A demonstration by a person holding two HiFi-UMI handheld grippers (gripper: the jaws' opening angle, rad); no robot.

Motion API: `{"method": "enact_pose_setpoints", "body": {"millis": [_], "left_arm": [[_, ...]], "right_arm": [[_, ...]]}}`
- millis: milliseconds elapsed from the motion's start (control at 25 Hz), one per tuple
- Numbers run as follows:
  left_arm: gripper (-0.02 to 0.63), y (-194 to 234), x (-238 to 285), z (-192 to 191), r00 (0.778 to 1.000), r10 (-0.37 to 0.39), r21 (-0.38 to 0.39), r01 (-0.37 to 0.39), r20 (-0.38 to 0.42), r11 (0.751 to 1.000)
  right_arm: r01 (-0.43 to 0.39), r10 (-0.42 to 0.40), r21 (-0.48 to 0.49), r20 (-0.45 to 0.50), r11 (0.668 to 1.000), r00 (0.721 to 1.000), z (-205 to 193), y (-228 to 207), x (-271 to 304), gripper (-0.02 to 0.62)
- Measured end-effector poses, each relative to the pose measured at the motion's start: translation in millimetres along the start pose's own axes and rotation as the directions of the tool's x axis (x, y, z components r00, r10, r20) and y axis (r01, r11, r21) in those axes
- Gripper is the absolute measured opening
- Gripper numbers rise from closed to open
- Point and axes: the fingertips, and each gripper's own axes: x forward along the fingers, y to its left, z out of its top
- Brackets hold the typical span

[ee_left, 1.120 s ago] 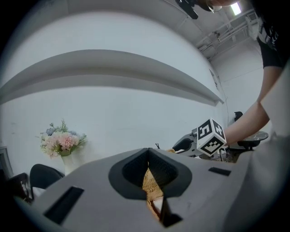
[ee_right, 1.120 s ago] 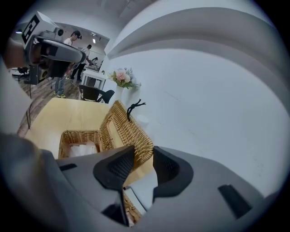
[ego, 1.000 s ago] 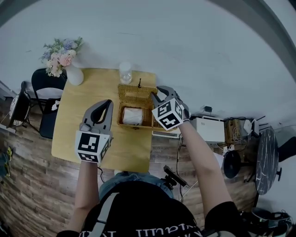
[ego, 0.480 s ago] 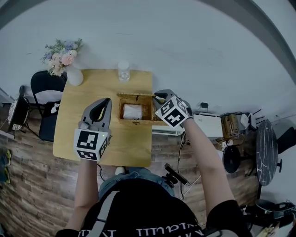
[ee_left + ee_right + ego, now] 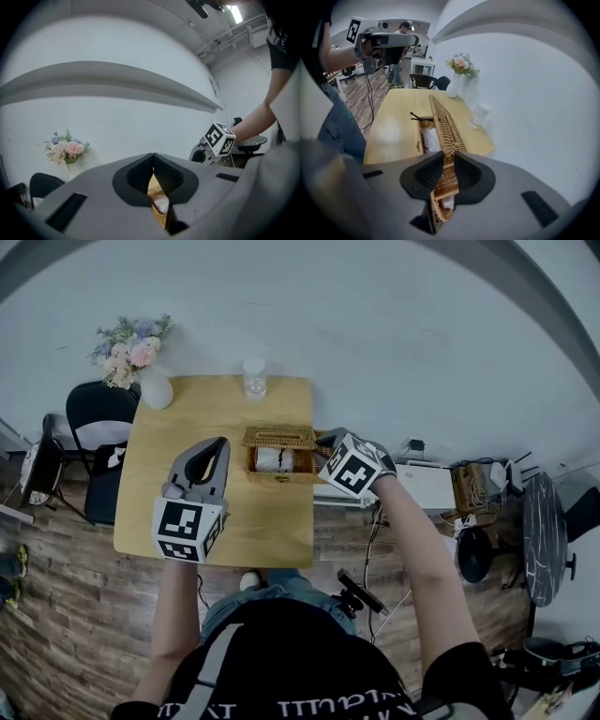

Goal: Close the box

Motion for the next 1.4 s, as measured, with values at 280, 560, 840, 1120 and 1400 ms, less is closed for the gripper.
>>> {"method": "enact_pose_setpoints", "body": {"millis": [280,560,840,1120,1400], "left_arm": [[0.012,-2.5,2.7,-4.6,1.000,-0.011,0.006,0.011,-0.013,1.000],[0.012,0.4,7.3,-11.4,1.000,-0.004,0.003,0.004,-0.029,1.000],[0.012,10.5,7.5,-17.7,0.999,0.014,-0.005,-0.014,-0.039,1.000],[0.012,17.8,3.7,-21.2,0.999,0.014,-0.020,-0.015,-0.034,1.000],[0.012,17.3,-11.1,-19.3,0.999,-0.032,-0.019,0.032,-0.018,0.999]], "right_arm": [[-0.042,0.039,-0.055,-0.054,0.998,0.998,-11.3,18.2,11.3,0.087],[-0.058,0.045,-0.108,-0.118,0.992,0.992,-25.2,38.7,33.6,0.100],[-0.109,0.103,-0.038,-0.126,0.993,0.987,-37.7,52.3,52.5,0.098],[-0.105,0.103,-0.013,-0.139,0.994,0.985,-36.2,51.2,53.3,0.098],[0.004,0.003,0.096,-0.080,0.995,0.997,-17.6,54.8,34.2,0.040]]}}
